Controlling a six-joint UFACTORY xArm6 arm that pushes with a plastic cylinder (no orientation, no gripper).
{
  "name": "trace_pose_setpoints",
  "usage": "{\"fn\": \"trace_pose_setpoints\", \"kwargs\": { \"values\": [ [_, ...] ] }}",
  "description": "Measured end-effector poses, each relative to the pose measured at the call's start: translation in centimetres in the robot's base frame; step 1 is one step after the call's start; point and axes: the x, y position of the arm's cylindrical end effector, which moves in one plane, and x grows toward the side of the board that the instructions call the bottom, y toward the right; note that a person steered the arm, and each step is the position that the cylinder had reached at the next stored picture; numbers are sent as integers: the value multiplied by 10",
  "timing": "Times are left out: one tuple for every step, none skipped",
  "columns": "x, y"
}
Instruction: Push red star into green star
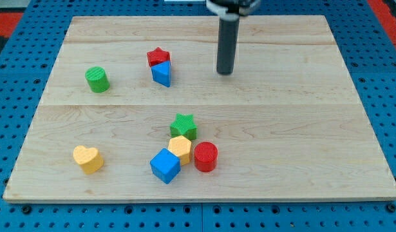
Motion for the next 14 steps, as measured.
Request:
{"fn": "trace_pose_setpoints", "kwargs": {
  "values": [
    [-60,-39],
    [-83,-83],
    [-67,-117],
    [-42,-150],
    [8,-151],
    [44,-149],
    [32,-149],
    [-9,-148],
    [13,-119],
    [49,-113],
    [71,-117],
    [90,-119],
    [114,-135],
    [129,-161]
  ]
}}
